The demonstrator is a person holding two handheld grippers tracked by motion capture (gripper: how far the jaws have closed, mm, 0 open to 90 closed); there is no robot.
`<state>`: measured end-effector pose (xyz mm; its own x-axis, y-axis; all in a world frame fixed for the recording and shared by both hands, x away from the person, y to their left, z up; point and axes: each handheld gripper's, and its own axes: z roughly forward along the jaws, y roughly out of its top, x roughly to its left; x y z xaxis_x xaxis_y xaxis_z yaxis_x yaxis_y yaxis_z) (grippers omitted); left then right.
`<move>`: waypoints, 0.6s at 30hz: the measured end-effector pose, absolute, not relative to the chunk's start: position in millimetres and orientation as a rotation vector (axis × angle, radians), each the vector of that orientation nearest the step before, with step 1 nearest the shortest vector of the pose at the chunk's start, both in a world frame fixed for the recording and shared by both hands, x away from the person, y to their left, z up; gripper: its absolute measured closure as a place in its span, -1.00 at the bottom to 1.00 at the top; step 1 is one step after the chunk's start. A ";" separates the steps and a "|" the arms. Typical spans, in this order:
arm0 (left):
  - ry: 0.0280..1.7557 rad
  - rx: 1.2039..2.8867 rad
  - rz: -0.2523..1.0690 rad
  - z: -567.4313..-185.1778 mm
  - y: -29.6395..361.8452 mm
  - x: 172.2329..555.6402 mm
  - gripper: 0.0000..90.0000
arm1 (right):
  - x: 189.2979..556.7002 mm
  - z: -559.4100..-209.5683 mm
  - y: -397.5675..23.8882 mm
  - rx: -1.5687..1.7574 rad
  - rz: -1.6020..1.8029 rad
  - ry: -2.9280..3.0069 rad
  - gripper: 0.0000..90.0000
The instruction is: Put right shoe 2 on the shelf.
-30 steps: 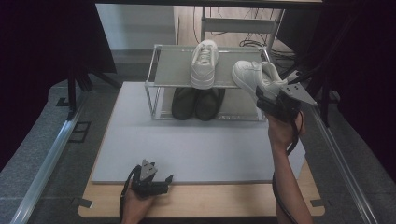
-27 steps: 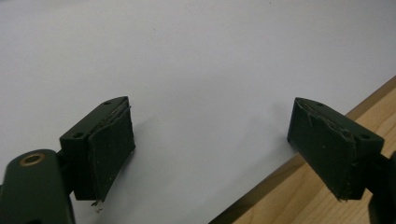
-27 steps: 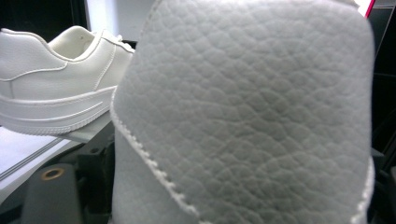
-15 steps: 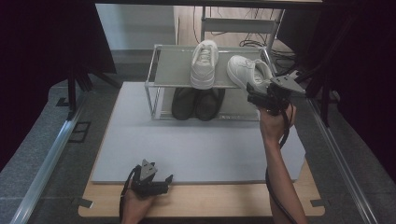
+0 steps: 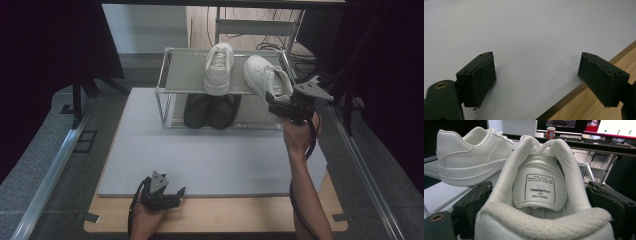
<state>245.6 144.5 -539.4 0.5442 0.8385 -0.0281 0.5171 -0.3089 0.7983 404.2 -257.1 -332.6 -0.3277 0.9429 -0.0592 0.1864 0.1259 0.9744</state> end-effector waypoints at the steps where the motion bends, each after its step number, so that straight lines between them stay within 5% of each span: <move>1: 1.096 1.983 0.510 -539.4 144.4 245.6 -0.68 | 404.3 -332.3 -256.1 1.120 1.264 1.646 -0.78; 18: 1.097 1.982 0.509 -539.4 144.5 245.6 -0.68 | 428.9 -325.1 -239.2 1.173 1.204 1.608 -0.79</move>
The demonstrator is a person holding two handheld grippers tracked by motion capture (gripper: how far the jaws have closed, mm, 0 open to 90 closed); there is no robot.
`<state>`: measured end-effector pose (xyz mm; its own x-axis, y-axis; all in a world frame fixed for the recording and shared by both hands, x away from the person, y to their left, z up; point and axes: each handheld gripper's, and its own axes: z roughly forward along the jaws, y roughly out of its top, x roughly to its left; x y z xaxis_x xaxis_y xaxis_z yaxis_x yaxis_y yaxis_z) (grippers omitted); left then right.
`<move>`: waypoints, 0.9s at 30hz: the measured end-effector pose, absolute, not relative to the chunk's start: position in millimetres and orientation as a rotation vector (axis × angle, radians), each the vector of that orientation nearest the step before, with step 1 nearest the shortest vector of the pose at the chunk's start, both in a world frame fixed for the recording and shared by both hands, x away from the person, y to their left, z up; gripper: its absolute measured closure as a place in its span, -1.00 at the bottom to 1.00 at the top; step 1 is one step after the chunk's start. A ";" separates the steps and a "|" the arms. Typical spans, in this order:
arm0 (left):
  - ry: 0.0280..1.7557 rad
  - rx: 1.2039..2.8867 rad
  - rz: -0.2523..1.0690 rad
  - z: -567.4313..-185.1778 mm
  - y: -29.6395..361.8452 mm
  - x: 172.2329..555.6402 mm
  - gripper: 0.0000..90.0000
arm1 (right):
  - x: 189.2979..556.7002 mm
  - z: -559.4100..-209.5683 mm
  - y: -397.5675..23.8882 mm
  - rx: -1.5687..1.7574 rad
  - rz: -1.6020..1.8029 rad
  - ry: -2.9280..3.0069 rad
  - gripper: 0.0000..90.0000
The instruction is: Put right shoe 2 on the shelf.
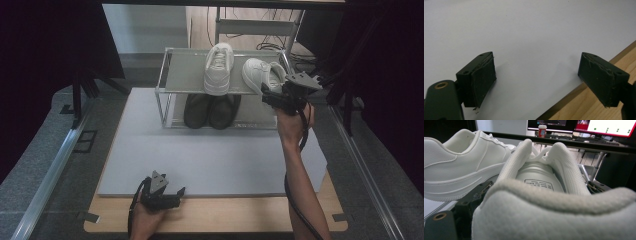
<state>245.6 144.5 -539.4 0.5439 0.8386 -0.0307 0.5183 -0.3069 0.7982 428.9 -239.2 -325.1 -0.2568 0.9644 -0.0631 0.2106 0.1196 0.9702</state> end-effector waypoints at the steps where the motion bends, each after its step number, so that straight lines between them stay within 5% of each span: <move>1: 1.096 1.982 0.510 -539.5 144.5 245.6 -0.68 | 429.2 -324.6 -239.0 1.175 1.203 1.608 -0.79; 27: 1.095 1.984 0.511 -539.4 144.6 245.7 -0.68 | 413.7 -317.5 -257.2 1.144 1.279 1.664 -0.87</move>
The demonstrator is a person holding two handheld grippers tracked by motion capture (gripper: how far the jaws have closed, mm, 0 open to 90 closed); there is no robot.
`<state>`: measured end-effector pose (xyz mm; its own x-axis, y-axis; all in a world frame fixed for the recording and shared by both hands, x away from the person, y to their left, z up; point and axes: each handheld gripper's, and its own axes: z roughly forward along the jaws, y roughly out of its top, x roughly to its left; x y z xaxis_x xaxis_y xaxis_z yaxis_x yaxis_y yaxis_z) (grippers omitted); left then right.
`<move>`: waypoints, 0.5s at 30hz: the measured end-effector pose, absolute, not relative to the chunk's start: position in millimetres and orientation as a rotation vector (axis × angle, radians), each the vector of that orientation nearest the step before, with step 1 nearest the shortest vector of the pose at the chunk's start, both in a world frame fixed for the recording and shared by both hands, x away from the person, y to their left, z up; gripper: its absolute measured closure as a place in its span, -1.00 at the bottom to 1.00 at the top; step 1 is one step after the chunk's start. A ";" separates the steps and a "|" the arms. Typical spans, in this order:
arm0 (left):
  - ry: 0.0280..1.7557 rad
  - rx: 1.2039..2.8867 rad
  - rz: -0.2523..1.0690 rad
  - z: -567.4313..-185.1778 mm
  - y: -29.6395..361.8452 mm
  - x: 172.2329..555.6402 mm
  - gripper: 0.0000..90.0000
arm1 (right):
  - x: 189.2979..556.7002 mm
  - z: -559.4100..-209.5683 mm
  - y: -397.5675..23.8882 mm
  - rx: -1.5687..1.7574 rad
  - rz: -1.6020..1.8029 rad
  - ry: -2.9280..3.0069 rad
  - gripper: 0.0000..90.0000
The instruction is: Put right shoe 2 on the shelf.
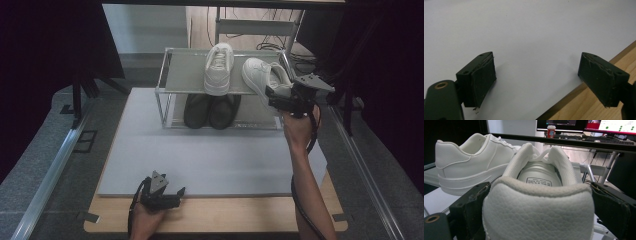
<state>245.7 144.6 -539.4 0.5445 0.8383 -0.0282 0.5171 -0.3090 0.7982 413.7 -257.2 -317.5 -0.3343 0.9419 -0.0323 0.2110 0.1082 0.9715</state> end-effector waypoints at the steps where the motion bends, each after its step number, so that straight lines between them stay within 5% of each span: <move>1: 1.095 1.984 0.511 -539.4 144.6 245.7 -0.68 | 413.0 -317.3 -257.6 1.141 1.279 1.667 -0.87; 15: 1.093 1.985 0.513 -539.4 144.7 245.8 -0.68 | 393.0 -307.5 -266.7 1.104 1.301 1.698 -0.89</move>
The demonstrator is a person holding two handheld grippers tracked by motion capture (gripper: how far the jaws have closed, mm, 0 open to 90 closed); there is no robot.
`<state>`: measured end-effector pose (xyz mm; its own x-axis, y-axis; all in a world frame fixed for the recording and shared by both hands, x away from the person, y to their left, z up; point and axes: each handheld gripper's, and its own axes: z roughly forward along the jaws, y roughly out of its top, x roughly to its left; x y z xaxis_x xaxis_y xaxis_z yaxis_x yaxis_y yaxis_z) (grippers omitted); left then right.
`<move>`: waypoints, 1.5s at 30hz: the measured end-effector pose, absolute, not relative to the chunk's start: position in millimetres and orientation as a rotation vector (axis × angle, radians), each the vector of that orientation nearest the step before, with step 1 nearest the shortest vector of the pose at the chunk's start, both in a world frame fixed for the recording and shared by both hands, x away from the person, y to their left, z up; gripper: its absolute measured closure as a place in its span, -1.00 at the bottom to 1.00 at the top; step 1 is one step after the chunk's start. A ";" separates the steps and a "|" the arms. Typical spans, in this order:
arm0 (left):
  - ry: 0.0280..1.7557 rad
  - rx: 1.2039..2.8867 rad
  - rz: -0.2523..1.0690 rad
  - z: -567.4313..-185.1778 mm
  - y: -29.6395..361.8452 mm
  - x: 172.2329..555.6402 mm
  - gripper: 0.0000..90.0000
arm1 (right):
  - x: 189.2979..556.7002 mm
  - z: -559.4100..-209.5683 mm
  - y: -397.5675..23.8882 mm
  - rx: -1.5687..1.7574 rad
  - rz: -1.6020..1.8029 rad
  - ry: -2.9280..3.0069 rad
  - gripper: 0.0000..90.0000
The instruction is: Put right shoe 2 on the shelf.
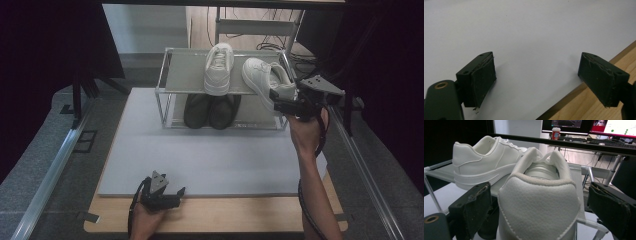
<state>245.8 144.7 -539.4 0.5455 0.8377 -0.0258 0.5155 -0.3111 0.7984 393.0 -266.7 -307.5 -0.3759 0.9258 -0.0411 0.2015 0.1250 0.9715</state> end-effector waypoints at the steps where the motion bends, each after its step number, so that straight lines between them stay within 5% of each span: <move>1: 1.093 1.986 0.513 -539.4 144.7 245.8 -0.68 | 391.5 -307.2 -267.5 1.103 1.301 1.701 -0.89; 11: 1.095 1.981 0.515 -539.6 144.4 245.8 -0.68 | 374.5 -304.1 -274.6 1.131 1.296 1.733 -0.92; 18: 1.094 1.983 0.514 -539.5 144.4 245.8 -0.68 | 354.3 -303.1 -281.8 1.141 1.285 1.743 -0.51; 24: 1.095 1.983 0.515 -539.5 144.3 245.8 -0.68 | 338.9 -311.8 -292.1 1.122 1.290 1.754 0.03; 37: 1.094 1.980 0.516 -539.7 144.3 245.8 -0.68 | 342.6 -349.1 -306.4 1.160 1.285 1.839 0.89; 45: 1.097 1.982 0.512 -539.5 144.3 245.6 -0.68 | 349.2 -355.9 -305.6 1.139 1.281 1.867 0.96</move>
